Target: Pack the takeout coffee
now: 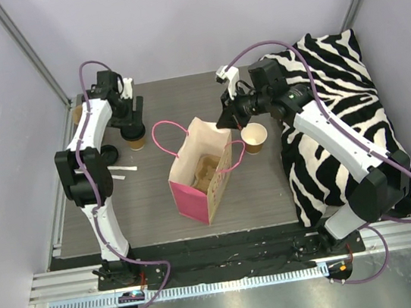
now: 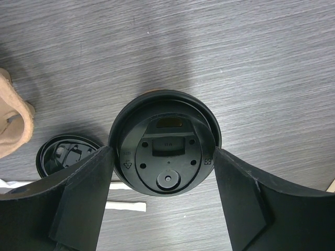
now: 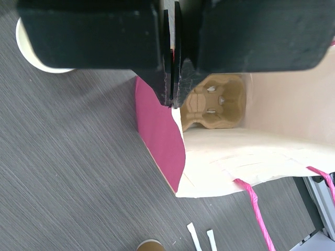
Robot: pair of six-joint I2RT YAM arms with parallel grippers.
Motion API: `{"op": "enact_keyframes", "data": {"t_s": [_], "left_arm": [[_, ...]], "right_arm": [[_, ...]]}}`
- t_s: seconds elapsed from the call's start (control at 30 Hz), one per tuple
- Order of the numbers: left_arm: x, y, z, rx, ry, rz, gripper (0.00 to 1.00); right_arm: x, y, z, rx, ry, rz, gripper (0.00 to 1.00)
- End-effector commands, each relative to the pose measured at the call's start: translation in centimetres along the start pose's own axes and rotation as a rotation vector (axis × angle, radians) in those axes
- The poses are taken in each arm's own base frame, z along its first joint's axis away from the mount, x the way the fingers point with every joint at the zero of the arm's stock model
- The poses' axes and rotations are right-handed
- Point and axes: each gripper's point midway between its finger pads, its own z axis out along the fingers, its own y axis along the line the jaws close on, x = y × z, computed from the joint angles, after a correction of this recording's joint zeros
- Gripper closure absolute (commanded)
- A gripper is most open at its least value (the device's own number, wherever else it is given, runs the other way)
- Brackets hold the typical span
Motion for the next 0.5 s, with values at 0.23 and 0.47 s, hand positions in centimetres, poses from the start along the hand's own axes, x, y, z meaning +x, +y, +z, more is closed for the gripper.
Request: {"op": "enact_keyframes", "data": {"t_s": [0.23,0.47], "left_arm": [[0.2,0.9,0.1,-0.035,0.017,0.017,0.16],[-0.3,1.0,-0.7,-0.044,-0.002,0.016,0.14]], "right_arm": [[-1.2,-0.2,0.0,0.001,-0.025,-0.009,0.99],[-1.2,-0.1,-0.1,-0.007,-0.028,-0.008,0.99]]}}
